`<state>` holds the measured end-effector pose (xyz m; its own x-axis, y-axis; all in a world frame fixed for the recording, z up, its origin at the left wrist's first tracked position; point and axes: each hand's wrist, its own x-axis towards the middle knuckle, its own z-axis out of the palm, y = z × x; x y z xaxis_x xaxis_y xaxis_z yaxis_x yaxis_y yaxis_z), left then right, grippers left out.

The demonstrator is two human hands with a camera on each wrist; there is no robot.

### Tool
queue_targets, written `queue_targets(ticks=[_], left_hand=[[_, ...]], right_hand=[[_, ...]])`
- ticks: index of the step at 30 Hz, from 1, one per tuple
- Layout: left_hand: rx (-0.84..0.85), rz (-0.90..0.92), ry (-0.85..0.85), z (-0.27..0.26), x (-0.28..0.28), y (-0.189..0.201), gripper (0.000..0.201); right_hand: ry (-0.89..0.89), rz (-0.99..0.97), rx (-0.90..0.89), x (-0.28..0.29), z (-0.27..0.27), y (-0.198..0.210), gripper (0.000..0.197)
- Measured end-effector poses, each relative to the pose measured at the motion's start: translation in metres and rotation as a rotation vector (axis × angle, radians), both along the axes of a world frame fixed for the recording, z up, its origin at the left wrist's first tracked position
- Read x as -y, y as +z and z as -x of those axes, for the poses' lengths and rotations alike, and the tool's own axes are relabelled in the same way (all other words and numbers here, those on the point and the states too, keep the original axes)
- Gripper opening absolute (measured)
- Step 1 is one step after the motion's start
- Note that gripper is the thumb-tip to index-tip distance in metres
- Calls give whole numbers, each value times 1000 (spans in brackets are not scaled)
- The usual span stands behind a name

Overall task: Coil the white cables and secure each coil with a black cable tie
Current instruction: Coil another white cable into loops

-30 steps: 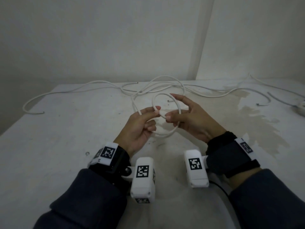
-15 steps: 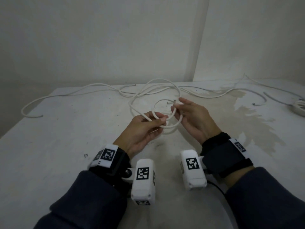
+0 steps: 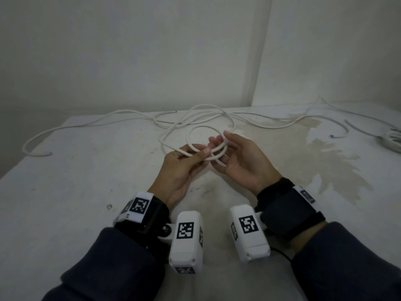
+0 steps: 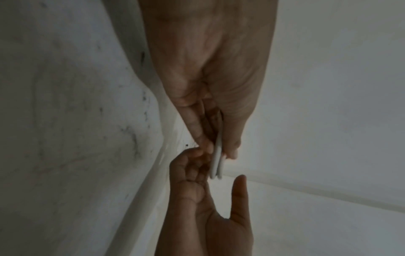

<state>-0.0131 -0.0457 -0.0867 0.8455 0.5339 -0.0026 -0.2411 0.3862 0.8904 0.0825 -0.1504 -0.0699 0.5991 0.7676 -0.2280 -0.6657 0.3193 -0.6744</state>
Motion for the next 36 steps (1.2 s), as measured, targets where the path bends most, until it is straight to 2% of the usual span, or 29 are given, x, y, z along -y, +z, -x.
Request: queue_targets(ticks=[3,6,10,11,13,14,20,25,27,30,32,34,36], left_hand=[[-30,-21,-40,1,1,-1,8],[-84,-35,-87,0,2,-1,10],[-98,106,-23,-6,1,1,23],[-87,159,21,-6,0,1,20],[-21,271,121,-6,-1,2,11],[14,285,157,-5,-2,2,16],[-9,104,132,1,-1,8,37],[-5,-11,62,2,5,13,32],[-8,-66,70,2,8,15,27],[-51,-229,115,1,9,13,26],[-73,-302,144,2,8,12,22],[-87,-328,178,3,7,11,19],[-99,-304,196,3,7,11,19]], right_hand=[[-30,86,48,-1,-1,-4,17],[-108,-1,24,-4,0,-5,22],[-275,-105,16,-9,-1,-9,18],[-306,-106,23,-8,-3,-10,18],[-336,-51,115,-5,-6,-10,19],[-336,-12,184,-5,-6,-10,21],[-157,271,613,1,-4,-3,26],[-65,393,759,8,-3,6,21],[-83,419,772,8,0,8,8],[-89,401,711,9,1,9,15],[-61,322,603,10,1,12,17],[-53,235,493,10,0,15,17],[-96,232,506,9,-1,15,18]])
